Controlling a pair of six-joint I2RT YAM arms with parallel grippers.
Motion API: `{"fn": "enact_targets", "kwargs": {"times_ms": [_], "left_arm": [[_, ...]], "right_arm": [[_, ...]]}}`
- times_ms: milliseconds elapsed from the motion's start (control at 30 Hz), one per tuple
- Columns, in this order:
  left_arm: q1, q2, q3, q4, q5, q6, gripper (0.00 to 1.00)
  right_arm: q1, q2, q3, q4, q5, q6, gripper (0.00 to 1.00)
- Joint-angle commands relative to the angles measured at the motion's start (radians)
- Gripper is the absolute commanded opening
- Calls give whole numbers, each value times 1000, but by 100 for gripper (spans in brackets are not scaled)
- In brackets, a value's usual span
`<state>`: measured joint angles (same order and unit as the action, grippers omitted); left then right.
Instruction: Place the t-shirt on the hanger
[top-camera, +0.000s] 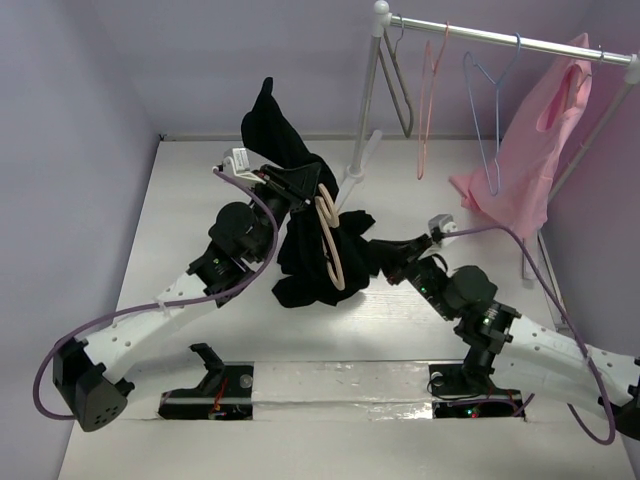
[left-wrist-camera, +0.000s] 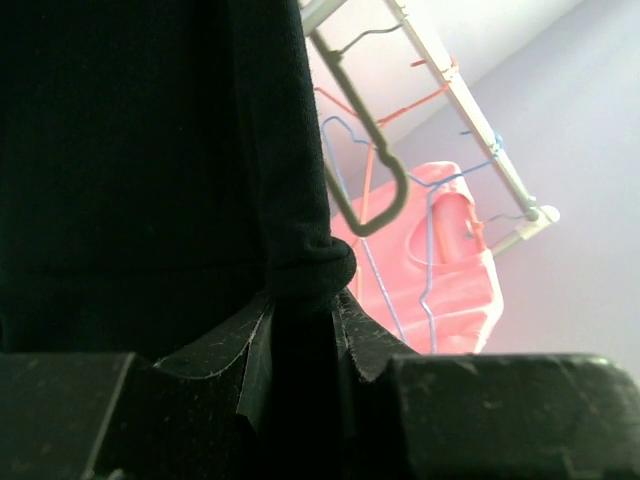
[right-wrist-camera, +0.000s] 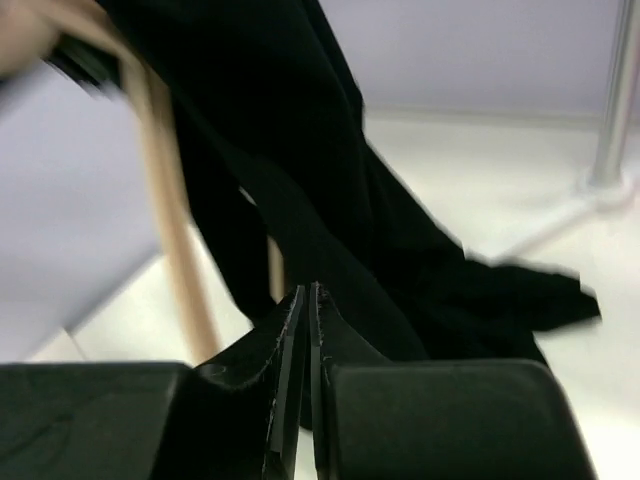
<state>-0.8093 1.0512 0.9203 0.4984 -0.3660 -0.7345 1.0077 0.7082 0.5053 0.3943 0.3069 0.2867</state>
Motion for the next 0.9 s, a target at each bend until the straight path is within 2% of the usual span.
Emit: {"fn": "enact_targets", "kwargs": {"times_ms": [0,67,100,133,200,467,567,600,667,767,800,867], "left_arm": [[7,-51,23,68,39,-8,0],[7,-62,22,63,48,-13,0],[7,-65,23,60,55,-13,0],[7,-75,22,57,62,-16,0],[7,-86,17,51,65,-16,0],[7,-120,20,29,72,-9,0],[7,-117,20,35,75,-11,0],[7,-115,20,38,75,-13,0],[7,-117,15,45,73,-16,0],[7,-120,14,63,62,-16,0],[7,-119,12,74,59,-14,0],[7,-111,11,112,47,-17,0]], "right_arm": [[3,78,-10,-118,46,17,12],[3,135,-11,-114,54,19,24],[3,149,-13,-106,49,17,40],[3,161,-13,-88,43,11,48],[3,191,-4,-80,17,-10,57],[-46,284,16,-34,-137,-61,56],[-55,319,16,8,-166,-60,50],[-55,338,22,21,-170,-58,41],[-55,350,24,47,-184,-57,32],[-55,356,22,72,-236,-49,4],[-55,353,18,78,-264,-41,0],[-55,334,-4,84,-291,-18,0]]}}
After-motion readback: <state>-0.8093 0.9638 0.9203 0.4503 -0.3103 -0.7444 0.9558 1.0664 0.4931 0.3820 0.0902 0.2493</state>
